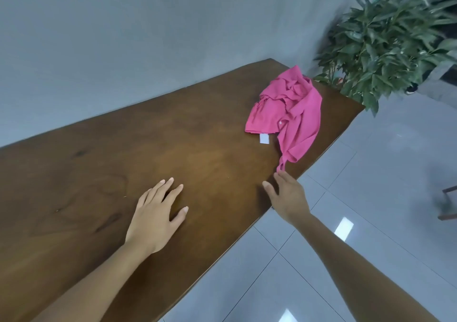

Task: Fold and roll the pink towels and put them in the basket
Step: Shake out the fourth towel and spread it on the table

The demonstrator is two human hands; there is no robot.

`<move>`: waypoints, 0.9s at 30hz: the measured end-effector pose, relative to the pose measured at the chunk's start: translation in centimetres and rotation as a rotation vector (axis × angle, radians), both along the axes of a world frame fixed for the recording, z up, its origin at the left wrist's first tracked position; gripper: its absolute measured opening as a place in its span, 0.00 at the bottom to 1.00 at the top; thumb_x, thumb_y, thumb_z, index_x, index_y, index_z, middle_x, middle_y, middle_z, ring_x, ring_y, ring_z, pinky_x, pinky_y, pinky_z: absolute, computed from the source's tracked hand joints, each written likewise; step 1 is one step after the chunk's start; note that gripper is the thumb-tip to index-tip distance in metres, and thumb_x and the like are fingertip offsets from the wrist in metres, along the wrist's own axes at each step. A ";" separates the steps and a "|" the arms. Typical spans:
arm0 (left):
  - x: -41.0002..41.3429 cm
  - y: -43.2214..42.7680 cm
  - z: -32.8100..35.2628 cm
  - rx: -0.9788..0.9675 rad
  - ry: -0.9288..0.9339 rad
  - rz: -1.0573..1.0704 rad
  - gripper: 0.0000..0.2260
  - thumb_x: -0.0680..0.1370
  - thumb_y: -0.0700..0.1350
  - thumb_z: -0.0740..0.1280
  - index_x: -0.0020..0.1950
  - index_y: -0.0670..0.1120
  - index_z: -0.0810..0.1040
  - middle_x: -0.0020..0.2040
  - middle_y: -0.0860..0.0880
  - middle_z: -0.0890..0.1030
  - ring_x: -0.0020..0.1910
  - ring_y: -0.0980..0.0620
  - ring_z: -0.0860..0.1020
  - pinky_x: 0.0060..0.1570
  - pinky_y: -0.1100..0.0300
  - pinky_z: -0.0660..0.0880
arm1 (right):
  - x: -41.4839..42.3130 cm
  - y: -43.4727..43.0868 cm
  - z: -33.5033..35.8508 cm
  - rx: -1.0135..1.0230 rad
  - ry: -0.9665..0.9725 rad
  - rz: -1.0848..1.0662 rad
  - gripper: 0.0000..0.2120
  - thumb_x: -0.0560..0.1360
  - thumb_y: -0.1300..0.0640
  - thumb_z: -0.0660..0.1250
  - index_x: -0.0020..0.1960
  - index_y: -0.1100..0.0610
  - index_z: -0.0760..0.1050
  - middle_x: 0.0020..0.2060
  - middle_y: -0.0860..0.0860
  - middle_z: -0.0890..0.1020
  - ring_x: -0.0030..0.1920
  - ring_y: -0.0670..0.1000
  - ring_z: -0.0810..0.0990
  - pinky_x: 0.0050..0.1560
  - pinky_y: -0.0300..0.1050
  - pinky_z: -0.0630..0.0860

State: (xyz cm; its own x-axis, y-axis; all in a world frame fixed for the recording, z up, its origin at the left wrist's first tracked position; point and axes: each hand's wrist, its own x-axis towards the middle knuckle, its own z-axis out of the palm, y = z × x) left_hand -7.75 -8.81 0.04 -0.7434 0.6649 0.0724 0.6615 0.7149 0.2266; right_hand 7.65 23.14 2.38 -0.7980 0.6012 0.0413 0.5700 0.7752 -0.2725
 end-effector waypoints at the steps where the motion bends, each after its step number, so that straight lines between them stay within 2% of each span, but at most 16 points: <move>1: 0.0 0.0 -0.1 0.002 0.002 -0.005 0.31 0.81 0.67 0.45 0.81 0.57 0.60 0.82 0.55 0.56 0.82 0.56 0.50 0.80 0.52 0.51 | 0.0 -1.7 0.2 -0.007 0.018 0.024 0.50 0.75 0.26 0.34 0.71 0.61 0.73 0.70 0.56 0.75 0.72 0.56 0.72 0.74 0.53 0.67; 3: 0.0 -0.1 -0.2 0.016 -0.002 -0.012 0.31 0.81 0.66 0.45 0.81 0.56 0.60 0.83 0.54 0.56 0.82 0.56 0.50 0.80 0.52 0.51 | -0.2 -4.9 0.2 -0.012 0.028 0.076 0.53 0.74 0.25 0.31 0.71 0.61 0.74 0.70 0.55 0.76 0.71 0.55 0.73 0.73 0.53 0.68; 8: -0.1 -0.4 0.0 0.034 -0.004 -0.040 0.32 0.81 0.66 0.42 0.81 0.55 0.61 0.83 0.52 0.57 0.82 0.54 0.51 0.80 0.52 0.50 | -0.6 -13.0 0.1 -0.058 0.027 0.166 0.47 0.77 0.28 0.35 0.74 0.58 0.71 0.74 0.53 0.73 0.74 0.53 0.69 0.76 0.49 0.63; 14: -0.1 -0.5 0.5 0.027 -0.036 -0.058 0.28 0.84 0.63 0.49 0.82 0.55 0.58 0.83 0.51 0.53 0.82 0.53 0.48 0.80 0.52 0.47 | 0.0 -19.0 0.7 -0.181 -0.021 0.226 0.39 0.76 0.30 0.41 0.78 0.50 0.65 0.78 0.45 0.64 0.78 0.47 0.60 0.77 0.44 0.56; 16: -0.2 -0.5 0.5 0.035 -0.039 -0.064 0.27 0.84 0.63 0.49 0.82 0.54 0.60 0.83 0.51 0.54 0.82 0.52 0.49 0.80 0.52 0.47 | 0.2 -19.3 1.2 -0.221 -0.038 0.229 0.36 0.77 0.31 0.44 0.78 0.47 0.65 0.78 0.43 0.64 0.78 0.45 0.60 0.77 0.44 0.58; 20: -0.2 -0.4 0.6 0.018 -0.039 -0.069 0.28 0.84 0.63 0.50 0.82 0.54 0.60 0.83 0.50 0.55 0.82 0.50 0.51 0.80 0.51 0.48 | 1.1 -17.9 1.8 -0.233 0.050 0.190 0.23 0.82 0.40 0.57 0.75 0.45 0.69 0.74 0.41 0.69 0.73 0.41 0.65 0.71 0.38 0.64; 23: -0.2 -0.3 0.4 0.020 -0.016 -0.066 0.27 0.84 0.62 0.51 0.81 0.53 0.62 0.83 0.49 0.57 0.82 0.50 0.52 0.80 0.50 0.49 | 2.2 -16.2 2.0 -0.208 0.085 0.156 0.21 0.82 0.41 0.58 0.72 0.45 0.72 0.71 0.42 0.72 0.71 0.42 0.68 0.69 0.36 0.66; 27: -0.2 0.0 0.3 0.014 -0.004 -0.057 0.27 0.84 0.62 0.51 0.81 0.53 0.62 0.83 0.49 0.57 0.82 0.50 0.53 0.79 0.50 0.50 | 3.3 -12.6 1.7 -0.171 0.101 0.113 0.22 0.82 0.42 0.59 0.72 0.47 0.72 0.71 0.45 0.72 0.70 0.45 0.69 0.69 0.41 0.70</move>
